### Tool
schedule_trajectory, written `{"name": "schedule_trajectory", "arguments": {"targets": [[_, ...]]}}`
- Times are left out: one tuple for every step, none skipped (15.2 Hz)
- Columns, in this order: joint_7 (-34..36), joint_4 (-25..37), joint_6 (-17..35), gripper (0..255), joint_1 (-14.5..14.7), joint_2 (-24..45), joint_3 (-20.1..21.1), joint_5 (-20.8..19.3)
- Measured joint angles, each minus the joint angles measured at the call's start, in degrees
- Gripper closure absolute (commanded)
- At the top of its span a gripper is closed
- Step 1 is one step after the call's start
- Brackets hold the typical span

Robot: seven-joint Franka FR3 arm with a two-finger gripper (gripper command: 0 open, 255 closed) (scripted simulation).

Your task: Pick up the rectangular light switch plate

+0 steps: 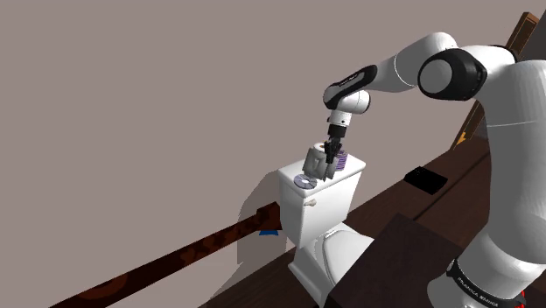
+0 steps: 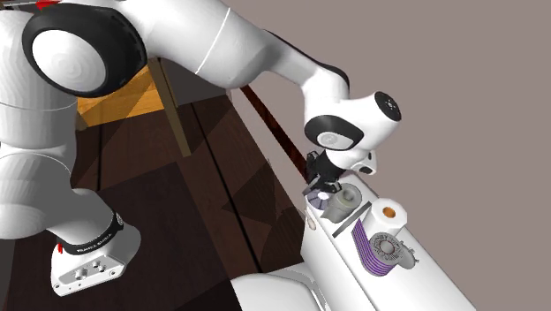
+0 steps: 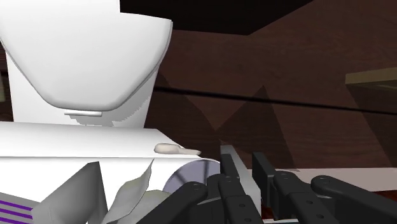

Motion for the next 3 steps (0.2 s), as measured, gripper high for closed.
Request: {"name": "schedule_trajectory", "arguments": {"targets": [[0.06,-0.05,-0.39,255,0.00,-0.45,-0.08,-0.13],[0.28,-0.14,-0.86,255,0.09,-1.04,-0.15,-0.29],[0.34,0.11,-1.17,255,0.06,-1.13,-0.18,-0.35]]}}
